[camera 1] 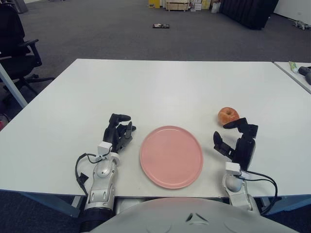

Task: Put the apple into the plate.

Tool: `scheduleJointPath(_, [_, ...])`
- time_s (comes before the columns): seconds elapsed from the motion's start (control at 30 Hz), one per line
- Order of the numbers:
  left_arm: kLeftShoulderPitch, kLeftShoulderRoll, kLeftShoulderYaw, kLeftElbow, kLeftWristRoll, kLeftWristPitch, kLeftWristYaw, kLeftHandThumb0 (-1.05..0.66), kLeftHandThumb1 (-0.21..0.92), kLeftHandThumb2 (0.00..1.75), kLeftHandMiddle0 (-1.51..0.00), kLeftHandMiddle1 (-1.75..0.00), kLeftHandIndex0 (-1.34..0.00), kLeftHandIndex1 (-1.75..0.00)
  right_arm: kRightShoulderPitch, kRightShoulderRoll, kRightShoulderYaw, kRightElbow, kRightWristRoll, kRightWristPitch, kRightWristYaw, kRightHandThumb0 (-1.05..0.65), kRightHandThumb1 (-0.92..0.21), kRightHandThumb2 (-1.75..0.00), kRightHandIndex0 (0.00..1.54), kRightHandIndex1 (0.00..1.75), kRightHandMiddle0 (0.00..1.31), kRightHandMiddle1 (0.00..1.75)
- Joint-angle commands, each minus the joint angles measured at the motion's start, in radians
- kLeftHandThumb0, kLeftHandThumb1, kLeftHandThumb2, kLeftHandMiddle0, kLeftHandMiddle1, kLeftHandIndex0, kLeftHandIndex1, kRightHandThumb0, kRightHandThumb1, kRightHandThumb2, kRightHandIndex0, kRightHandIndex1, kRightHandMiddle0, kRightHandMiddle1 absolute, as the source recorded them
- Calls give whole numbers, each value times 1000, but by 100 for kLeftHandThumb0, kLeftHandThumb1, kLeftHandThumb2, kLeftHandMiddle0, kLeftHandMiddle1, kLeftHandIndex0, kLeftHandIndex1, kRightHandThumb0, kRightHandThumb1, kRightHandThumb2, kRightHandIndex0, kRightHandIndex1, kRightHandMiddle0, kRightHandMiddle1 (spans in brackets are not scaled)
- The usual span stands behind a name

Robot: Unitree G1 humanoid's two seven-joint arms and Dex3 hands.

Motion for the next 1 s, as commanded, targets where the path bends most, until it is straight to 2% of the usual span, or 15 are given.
scheduleJointPath(0.0, [-8,4,1,19,1,0,-1,-35,87,61,-54,-131,-22,-175,-66,-72,6,59,-102,-5,-130,-43,-49,-111,111,175,48,175])
scheduleJointPath(0.13, [-10,1,2,20,-1,4,1,-35,86,61,-55,-131,-23,-175,-87,-100,36,68,-170,8,-250,-42,-50,-110,111,175,47,175])
scheduleJointPath(0.3, [-11,0,1,20,-1,4,2,-35,86,62,-55,-131,-23,-175,-105,-120,71,77,-195,27,-330,-42,-50,-109,108,175,47,175])
scheduleJointPath(0.33, [-11,0,1,21,0,4,2,-35,86,62,-55,-131,-23,-175,-108,-124,77,78,-195,31,-339,-42,-52,-108,103,175,46,175])
scheduleJointPath(0.43, [-12,0,0,20,3,7,4,-35,85,63,-55,-130,-23,-175,-113,-132,92,84,-178,49,-332,-40,-61,-96,73,175,39,175])
scheduleJointPath(0.47, [-12,0,0,20,3,8,4,-35,85,63,-55,-130,-23,-175,-112,-134,95,84,-170,67,-314,-39,-68,-86,57,175,34,175])
scheduleJointPath(0.5, [-12,0,0,20,4,8,4,-35,86,61,-54,-130,-23,-175,-110,-136,98,83,-164,80,-302,-37,-76,-75,41,167,28,175])
scheduleJointPath(0.53, [-12,0,0,21,4,8,3,-35,86,61,-54,-130,-23,-175,-106,-137,100,77,-161,104,-283,-37,-80,-71,36,165,26,175])
scheduleJointPath(0.6, [-13,0,0,22,4,8,4,-35,87,60,-53,-130,-22,-175,-102,-140,104,69,-156,133,-264,-36,-87,-61,17,147,21,175])
scheduleJointPath(0.63, [-13,-1,0,23,4,7,4,-35,87,60,-53,-130,-22,-175,-97,-141,106,60,-154,158,-242,-36,-88,-59,15,144,20,175])
scheduleJointPath(0.7, [-13,-2,0,24,4,5,5,-35,88,59,-52,-130,-22,-175,-89,-143,108,41,-150,205,-201,-54,-90,-73,6,115,8,133])
scheduleJointPath(0.73, [-13,-2,0,23,5,6,5,-35,88,59,-52,-130,-22,-175,-82,-141,109,28,-146,234,-172,-57,-91,-74,5,110,7,126])
scheduleJointPath(0.8, [-13,-4,0,21,6,6,6,-35,88,58,-53,-130,-22,-175,-70,-137,111,4,-130,278,-121,-69,-92,-73,2,77,3,99])
scheduleJointPath(0.97, [-13,-5,-2,18,8,10,7,-35,87,61,-54,-130,-22,-175,-38,-133,115,-62,-71,371,30,-84,-89,-57,0,19,0,59])
